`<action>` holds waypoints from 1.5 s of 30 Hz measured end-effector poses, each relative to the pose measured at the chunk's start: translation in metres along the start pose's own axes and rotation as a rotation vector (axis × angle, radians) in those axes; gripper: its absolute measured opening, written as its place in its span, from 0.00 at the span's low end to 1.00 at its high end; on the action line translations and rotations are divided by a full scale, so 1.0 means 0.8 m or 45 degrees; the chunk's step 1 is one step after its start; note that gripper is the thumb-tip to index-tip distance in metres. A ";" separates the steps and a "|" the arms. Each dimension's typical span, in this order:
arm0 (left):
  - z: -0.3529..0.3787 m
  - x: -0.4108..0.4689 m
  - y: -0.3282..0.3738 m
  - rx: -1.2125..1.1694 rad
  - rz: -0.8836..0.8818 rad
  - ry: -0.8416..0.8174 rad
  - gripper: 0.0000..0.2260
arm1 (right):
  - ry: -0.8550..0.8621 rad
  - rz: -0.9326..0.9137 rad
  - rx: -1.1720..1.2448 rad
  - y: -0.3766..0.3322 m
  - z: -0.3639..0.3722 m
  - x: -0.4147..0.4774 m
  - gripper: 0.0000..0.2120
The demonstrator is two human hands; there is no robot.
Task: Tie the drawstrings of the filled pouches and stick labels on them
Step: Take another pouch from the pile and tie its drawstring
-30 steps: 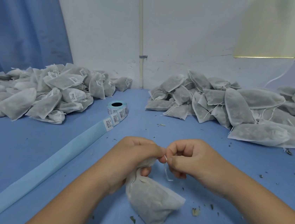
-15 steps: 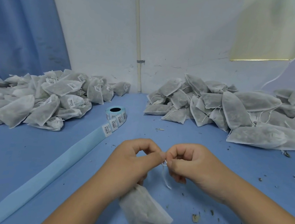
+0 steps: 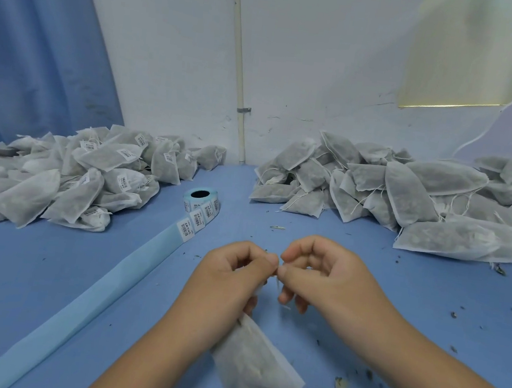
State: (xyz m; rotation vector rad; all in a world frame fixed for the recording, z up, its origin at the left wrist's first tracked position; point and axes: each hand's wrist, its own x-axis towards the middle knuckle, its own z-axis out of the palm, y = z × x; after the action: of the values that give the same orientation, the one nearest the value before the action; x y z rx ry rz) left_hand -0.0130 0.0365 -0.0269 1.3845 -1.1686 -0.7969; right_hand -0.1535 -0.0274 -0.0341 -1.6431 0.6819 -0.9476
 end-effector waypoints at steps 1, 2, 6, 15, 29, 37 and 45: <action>0.000 0.000 -0.001 0.028 0.011 0.007 0.12 | 0.019 0.010 -0.001 0.000 0.000 -0.001 0.05; 0.000 -0.001 -0.001 0.068 0.025 0.015 0.12 | 0.042 0.020 -0.008 0.000 0.000 -0.001 0.05; 0.002 -0.001 -0.004 0.285 0.093 0.072 0.11 | 0.118 0.003 -0.152 0.000 0.002 -0.003 0.08; 0.008 -0.003 -0.008 0.648 0.305 0.144 0.13 | 0.097 0.117 -0.332 0.003 0.000 -0.001 0.07; 0.008 -0.002 -0.010 0.664 0.358 0.235 0.12 | 0.028 0.292 -0.091 0.000 -0.006 -0.002 0.04; 0.002 0.002 -0.004 0.020 -0.124 -0.013 0.16 | 0.065 0.147 -0.058 -0.008 -0.004 -0.003 0.03; 0.001 0.002 -0.002 -0.429 -0.332 -0.207 0.11 | 0.073 -0.085 -0.170 -0.009 -0.004 -0.005 0.07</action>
State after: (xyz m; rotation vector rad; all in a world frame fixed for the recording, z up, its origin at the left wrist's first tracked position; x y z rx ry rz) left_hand -0.0130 0.0349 -0.0282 1.2177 -0.9312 -1.2511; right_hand -0.1585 -0.0242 -0.0279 -1.7708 0.7469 -1.0189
